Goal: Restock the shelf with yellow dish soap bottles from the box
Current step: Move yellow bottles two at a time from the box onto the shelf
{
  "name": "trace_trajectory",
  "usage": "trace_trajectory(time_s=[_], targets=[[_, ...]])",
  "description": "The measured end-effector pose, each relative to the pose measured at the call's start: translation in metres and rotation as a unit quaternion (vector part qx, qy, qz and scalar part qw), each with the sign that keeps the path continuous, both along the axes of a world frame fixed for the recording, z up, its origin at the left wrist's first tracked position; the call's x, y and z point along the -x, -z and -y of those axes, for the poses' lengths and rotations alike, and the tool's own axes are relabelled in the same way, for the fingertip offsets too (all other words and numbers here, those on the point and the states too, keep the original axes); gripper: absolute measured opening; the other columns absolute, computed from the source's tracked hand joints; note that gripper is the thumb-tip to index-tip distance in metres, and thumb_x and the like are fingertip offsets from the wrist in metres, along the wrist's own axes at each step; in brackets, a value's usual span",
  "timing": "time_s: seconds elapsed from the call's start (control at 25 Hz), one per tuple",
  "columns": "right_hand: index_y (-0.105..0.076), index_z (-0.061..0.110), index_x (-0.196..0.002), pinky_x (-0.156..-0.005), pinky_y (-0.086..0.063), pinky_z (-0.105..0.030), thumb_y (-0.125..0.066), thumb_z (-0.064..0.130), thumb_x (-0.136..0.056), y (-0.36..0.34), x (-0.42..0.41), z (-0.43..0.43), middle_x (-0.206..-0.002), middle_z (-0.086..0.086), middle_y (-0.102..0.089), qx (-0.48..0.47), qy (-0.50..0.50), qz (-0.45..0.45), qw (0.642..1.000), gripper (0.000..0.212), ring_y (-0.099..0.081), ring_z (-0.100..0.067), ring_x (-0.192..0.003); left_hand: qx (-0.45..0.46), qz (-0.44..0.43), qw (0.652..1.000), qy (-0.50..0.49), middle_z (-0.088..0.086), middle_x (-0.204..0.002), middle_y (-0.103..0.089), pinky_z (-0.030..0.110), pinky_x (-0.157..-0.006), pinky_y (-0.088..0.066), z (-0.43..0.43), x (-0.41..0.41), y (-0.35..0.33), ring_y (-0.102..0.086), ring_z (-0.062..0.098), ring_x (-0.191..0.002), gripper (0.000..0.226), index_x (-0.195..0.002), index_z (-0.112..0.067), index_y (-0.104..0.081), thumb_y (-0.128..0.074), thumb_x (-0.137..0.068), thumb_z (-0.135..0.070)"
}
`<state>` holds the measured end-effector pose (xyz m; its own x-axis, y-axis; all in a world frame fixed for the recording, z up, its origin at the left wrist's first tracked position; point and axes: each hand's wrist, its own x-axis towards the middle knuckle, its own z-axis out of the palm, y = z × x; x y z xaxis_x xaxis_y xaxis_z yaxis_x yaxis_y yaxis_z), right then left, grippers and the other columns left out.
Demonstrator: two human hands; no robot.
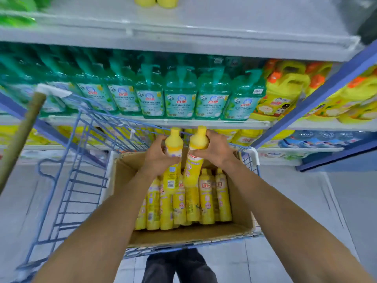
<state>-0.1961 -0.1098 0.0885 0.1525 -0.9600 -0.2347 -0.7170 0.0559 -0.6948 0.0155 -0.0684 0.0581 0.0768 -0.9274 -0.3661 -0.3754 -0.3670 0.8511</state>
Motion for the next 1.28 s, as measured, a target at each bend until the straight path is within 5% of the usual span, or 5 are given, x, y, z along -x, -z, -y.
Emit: trace_trajectory(time_s=[0.32, 0.6, 0.8, 1.28], targets=[[-0.064, 0.016, -0.093, -0.07, -0.048, -0.034, -0.093, 0.031, -0.062, -0.194, -0.056, 0.024, -0.087, -0.002, -0.066, 0.212, -0.029, 0.053, 0.975, 0.044, -0.06, -0.021, -0.078, 0.21, -0.009, 0.978, 0.008, 0.011, -0.094, -0.066, 0.05, -0.071, -0.06, 0.033, -0.052, -0.198, -0.067, 0.023, -0.076, 0.066, -0.113, -0.025, -0.055, -0.091, -0.059, -0.011], [-0.069, 0.025, -0.105, -0.079, -0.057, -0.031, -0.092, 0.03, -0.062, -0.303, -0.084, 0.051, -0.096, 0.005, -0.074, 0.309, -0.043, 0.13, 0.941, 0.05, -0.069, -0.013, -0.086, 0.319, -0.018, 0.948, 0.001, 0.009, -0.106, -0.067, 0.037, -0.074, -0.06, 0.066, -0.083, -0.313, -0.069, 0.022, -0.091, 0.077, -0.117, -0.021, -0.059, -0.094, -0.049, -0.029], [-0.068, 0.018, -0.114, -0.083, -0.058, -0.027, -0.092, 0.025, -0.065, -0.353, -0.097, 0.092, -0.099, 0.006, -0.074, 0.35, -0.063, 0.167, 0.919, 0.056, -0.07, -0.01, -0.091, 0.364, -0.046, 0.93, -0.014, 0.003, -0.109, -0.071, 0.022, -0.072, -0.059, 0.102, -0.094, -0.362, -0.071, 0.014, -0.094, 0.07, -0.123, -0.014, -0.06, -0.094, -0.062, -0.012], [-0.064, 0.019, -0.125, -0.085, -0.056, -0.023, -0.092, 0.019, -0.069, -0.335, -0.094, 0.185, -0.108, 0.006, -0.072, 0.302, -0.073, 0.211, 0.927, 0.063, -0.067, -0.004, -0.094, 0.344, -0.079, 0.934, -0.049, 0.005, -0.112, -0.073, 0.043, -0.089, -0.06, 0.183, -0.081, -0.352, -0.072, 0.019, -0.1, 0.069, -0.123, -0.01, -0.058, -0.092, -0.064, -0.002]])
